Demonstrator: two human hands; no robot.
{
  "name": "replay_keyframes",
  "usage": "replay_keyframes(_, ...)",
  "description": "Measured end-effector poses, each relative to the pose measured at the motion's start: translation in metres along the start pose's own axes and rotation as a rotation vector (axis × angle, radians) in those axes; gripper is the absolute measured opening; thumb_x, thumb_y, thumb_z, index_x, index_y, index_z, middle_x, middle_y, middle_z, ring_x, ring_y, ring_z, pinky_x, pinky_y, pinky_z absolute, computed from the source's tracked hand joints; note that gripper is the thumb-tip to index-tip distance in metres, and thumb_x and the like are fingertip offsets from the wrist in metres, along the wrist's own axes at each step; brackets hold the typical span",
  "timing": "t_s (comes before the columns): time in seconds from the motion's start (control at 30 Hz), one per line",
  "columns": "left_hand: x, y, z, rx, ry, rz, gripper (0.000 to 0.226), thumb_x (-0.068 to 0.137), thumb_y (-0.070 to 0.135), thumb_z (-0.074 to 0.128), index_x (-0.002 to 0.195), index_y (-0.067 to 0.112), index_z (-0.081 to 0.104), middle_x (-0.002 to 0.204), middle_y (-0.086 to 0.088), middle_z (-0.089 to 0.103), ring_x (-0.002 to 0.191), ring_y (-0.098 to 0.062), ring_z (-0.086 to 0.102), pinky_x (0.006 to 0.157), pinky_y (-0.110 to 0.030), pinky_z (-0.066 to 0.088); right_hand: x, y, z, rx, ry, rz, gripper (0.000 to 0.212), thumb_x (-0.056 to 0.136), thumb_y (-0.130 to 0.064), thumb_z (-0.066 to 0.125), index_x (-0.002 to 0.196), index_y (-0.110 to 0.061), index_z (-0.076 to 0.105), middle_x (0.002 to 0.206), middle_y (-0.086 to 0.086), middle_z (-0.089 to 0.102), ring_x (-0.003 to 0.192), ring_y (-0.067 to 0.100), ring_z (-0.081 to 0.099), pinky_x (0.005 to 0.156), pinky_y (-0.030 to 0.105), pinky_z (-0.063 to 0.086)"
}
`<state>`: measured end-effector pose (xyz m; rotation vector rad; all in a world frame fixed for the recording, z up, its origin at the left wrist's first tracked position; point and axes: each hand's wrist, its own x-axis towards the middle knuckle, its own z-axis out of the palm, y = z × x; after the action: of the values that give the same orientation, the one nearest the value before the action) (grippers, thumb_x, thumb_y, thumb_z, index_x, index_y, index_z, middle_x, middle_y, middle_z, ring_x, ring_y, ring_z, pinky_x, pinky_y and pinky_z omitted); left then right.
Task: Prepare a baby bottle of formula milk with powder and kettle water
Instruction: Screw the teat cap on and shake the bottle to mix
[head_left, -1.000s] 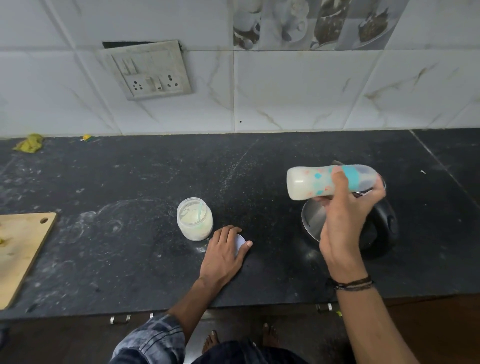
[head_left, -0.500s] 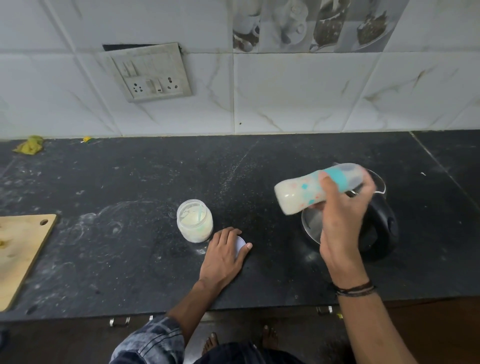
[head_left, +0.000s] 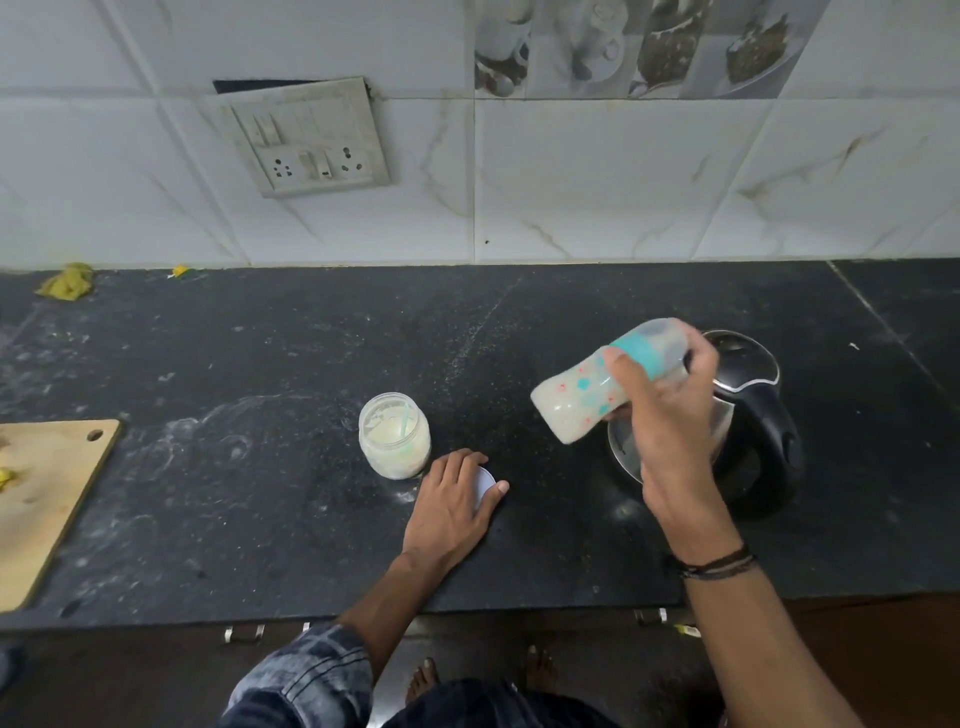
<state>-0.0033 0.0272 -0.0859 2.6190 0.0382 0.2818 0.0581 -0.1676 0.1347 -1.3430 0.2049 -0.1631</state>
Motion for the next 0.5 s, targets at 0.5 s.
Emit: replay_keyframes(0.5, 0.0006, 0.0026, -0.0010, 0.009, 0.014, 0.009, 0.055, 0.104, 0.064, 0.035, 0.131, 0.021, 0.056, 0.133, 0.004, 0.056, 0.122, -0.015, 0.048, 0.109, -0.031, 0.039, -0.0007, 0.0069, 0.0031, 0.107, 0.100, -0.050, 0.060, 0.094, -0.009, 0.072, 0.142, -0.017, 0.036, 0.117, -0.002, 0.068, 0.096, 0.006, 0.072, 0.065, 0.029, 0.058)
